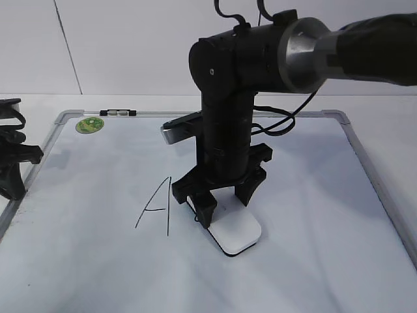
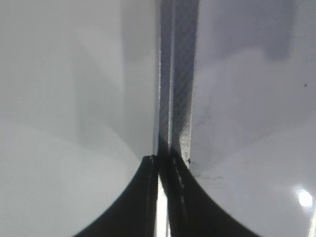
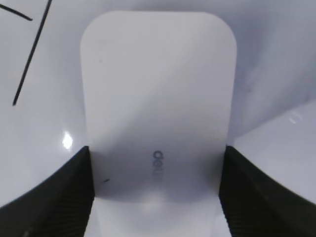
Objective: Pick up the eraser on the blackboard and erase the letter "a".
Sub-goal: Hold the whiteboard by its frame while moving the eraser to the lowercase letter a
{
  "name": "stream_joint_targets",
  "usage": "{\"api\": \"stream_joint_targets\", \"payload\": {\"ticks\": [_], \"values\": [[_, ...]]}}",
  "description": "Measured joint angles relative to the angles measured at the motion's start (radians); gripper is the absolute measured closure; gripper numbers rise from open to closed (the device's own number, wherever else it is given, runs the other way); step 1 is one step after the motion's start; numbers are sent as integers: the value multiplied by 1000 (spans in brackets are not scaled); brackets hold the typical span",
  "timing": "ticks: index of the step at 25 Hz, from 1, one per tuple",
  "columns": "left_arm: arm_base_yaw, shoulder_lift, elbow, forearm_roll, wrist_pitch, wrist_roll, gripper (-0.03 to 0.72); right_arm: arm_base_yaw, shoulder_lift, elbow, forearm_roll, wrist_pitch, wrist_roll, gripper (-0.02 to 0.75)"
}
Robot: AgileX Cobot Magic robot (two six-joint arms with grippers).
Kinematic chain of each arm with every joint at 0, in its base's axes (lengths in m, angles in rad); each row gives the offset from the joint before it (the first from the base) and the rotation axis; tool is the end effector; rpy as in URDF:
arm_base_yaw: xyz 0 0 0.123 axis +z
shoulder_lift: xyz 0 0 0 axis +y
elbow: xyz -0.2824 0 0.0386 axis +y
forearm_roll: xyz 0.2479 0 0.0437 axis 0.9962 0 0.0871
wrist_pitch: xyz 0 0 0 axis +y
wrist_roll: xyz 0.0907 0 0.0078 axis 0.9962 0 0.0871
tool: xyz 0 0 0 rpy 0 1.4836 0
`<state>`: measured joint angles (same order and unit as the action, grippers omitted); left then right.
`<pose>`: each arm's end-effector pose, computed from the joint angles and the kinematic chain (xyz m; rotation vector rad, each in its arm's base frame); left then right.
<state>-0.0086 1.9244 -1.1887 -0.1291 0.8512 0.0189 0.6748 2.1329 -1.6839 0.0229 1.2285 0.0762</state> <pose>0.3537 -0.0119 0.1502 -0.0831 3.0652 -0.1530 0.3295 0.2662 0.1821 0.9068 -2.9806 -0.0200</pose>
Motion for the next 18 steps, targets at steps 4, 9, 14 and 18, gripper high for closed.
{"api": "stream_joint_targets", "payload": {"ticks": [4, 9, 14, 18], "values": [[0, 0, 0, -1, 0, 0, 674, 0, 0, 0, -10, 0, 10, 172], [0, 0, 0, -2, 0, 0, 674, -29, 0, 0, -12, 0, 21, 172], [0, 0, 0, -2, 0, 0, 674, -65, 0, 0, -23, 0, 23, 172], [0, 0, 0, -3, 0, 0, 674, -70, 0, 0, -14, 0, 23, 172]]}}
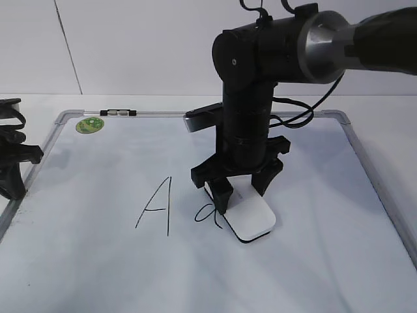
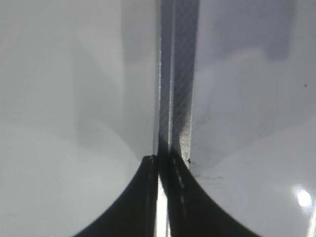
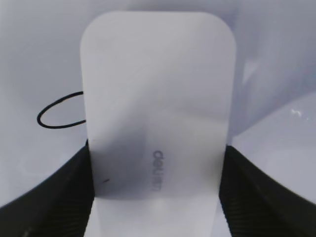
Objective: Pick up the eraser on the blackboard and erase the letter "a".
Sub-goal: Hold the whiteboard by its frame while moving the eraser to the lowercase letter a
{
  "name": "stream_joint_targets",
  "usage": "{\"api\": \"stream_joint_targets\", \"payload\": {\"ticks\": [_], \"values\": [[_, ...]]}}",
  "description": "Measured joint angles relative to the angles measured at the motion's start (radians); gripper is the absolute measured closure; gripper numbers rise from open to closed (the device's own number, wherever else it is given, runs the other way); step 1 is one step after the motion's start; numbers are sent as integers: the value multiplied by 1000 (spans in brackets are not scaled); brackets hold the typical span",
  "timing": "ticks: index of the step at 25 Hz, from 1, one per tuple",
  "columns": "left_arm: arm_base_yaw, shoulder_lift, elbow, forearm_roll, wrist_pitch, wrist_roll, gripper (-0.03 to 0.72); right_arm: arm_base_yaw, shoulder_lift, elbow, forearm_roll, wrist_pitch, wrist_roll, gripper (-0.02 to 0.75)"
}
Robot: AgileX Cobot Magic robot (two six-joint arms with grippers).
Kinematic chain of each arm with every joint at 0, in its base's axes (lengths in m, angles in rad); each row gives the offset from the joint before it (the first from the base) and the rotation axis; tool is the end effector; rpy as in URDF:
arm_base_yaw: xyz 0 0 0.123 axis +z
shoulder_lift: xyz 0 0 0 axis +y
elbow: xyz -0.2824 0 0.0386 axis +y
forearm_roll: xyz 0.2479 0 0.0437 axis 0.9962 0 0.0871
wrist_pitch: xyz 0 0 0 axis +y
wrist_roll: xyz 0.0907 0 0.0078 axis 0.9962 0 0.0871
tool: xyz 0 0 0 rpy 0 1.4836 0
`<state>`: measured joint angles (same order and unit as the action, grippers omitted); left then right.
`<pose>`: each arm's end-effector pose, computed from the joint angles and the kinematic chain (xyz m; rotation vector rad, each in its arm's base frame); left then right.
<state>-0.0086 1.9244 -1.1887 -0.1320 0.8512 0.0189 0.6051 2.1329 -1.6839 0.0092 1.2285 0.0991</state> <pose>0.3537 -0.0121 0.1503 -0.0859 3.0649 -0.1565 0.3479 0.2416 0.1821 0.7762 -3.0222 -0.0022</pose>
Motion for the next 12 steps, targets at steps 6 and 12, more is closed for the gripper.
{"api": "stream_joint_targets", "payload": {"ticks": [6, 12], "values": [[0, 0, 0, -2, 0, 0, 674, 18, 0, 0, 0, -2, 0, 172], [0, 0, 0, -2, 0, 0, 674, 42, 0, 0, -17, -2, -4, 172]]}}
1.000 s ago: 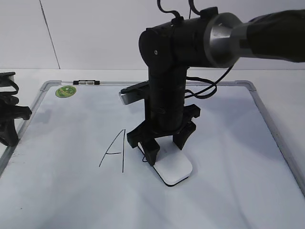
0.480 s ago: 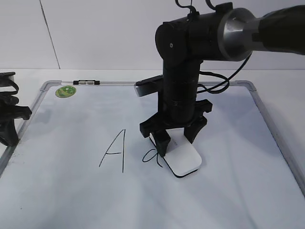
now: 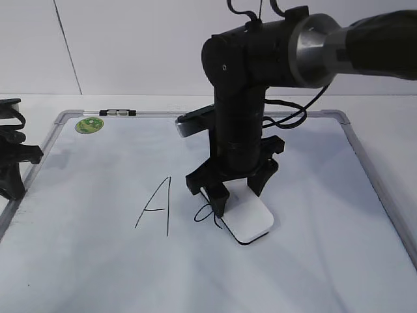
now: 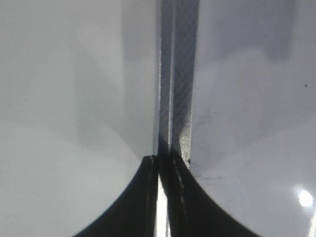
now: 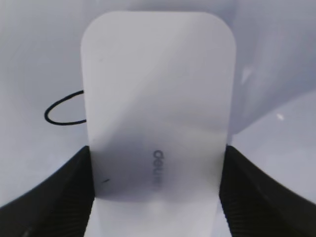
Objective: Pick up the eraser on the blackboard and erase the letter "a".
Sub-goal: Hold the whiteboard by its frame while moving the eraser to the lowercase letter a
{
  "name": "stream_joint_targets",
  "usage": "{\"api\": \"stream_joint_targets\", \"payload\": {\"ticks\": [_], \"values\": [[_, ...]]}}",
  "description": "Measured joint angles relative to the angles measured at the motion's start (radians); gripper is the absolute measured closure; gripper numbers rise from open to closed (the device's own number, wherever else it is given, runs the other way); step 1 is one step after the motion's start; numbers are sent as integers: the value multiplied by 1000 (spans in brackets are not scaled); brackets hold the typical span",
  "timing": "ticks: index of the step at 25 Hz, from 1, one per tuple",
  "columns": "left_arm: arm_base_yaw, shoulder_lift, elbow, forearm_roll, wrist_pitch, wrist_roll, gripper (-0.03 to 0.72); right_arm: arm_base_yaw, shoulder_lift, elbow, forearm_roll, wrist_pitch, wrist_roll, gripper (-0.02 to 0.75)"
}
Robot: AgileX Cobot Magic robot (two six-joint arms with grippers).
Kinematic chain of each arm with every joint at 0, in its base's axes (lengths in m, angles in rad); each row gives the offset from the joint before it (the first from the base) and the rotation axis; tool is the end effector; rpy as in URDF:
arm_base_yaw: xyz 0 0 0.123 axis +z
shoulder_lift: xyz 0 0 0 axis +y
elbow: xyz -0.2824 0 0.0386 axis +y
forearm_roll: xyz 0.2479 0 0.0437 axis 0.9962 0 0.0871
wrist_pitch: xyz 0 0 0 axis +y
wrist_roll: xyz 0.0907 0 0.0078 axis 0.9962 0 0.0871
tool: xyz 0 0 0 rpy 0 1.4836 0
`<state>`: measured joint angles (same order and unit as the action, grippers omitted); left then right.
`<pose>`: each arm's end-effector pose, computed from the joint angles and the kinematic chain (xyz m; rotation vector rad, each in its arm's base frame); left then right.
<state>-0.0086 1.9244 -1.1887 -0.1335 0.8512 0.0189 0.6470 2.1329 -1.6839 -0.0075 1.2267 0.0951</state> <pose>0.3537 -0.0122 0.1503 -0.0874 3.0648 -0.1582 0.3385 0.2549 0.1821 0.8560 -3.0081 0.0203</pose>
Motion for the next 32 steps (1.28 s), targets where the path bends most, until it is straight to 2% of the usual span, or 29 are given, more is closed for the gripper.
{"api": "stream_joint_targets", "payload": {"ticks": [20, 26, 32], "values": [[0, 0, 0, 0, 0, 0, 674, 118, 0, 0, 61, 0, -20, 172], [0, 0, -2, -1, 0, 0, 674, 103, 0, 0, 49, -2, -7, 172], [0, 0, -2, -1, 0, 0, 674, 32, 0, 0, 63, -2, -3, 172]]}}
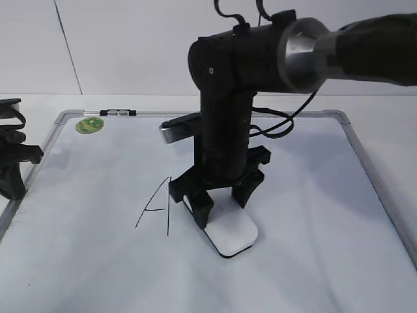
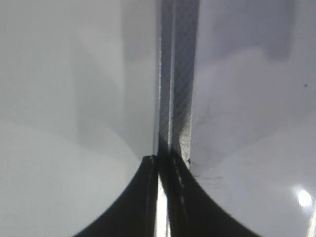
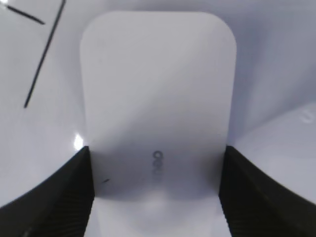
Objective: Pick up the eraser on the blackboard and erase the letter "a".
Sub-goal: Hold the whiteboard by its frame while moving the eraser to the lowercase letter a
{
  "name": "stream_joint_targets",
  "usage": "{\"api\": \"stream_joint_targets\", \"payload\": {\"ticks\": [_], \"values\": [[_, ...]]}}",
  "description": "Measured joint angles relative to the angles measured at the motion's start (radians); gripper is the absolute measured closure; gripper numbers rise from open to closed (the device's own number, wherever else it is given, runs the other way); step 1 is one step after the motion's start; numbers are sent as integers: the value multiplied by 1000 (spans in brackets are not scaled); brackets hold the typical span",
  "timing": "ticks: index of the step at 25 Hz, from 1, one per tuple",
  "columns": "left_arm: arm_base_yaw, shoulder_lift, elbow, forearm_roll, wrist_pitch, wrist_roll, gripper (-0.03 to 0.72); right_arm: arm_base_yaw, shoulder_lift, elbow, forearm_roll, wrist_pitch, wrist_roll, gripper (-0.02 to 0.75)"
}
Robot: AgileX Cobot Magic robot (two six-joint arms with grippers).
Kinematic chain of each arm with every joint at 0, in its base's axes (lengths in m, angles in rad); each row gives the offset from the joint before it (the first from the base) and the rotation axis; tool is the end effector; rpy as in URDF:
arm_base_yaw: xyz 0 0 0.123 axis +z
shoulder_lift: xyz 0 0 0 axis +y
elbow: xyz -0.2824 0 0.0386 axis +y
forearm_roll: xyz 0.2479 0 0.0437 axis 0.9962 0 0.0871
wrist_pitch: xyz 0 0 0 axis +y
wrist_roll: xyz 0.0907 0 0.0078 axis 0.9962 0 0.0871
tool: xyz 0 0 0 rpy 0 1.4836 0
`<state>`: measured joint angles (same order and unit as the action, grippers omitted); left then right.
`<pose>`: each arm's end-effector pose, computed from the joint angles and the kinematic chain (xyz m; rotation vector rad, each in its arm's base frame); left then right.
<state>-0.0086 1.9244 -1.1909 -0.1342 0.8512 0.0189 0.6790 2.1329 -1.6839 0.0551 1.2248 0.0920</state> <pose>0.3542 -0.0122 0.1508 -0.0878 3.0625 -0.1591 0.3270 0.2699 0.1822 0.8704 -2.9824 -0.0652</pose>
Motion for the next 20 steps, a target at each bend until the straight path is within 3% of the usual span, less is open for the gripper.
{"api": "stream_joint_targets", "payload": {"ticks": [10, 20], "values": [[0, 0, -2, -2, 2, 2, 674, -100, 0, 0, -10, 0, 7, 172], [0, 0, -2, -2, 4, 2, 674, -14, 0, 0, -37, -2, 6, 172]]}}
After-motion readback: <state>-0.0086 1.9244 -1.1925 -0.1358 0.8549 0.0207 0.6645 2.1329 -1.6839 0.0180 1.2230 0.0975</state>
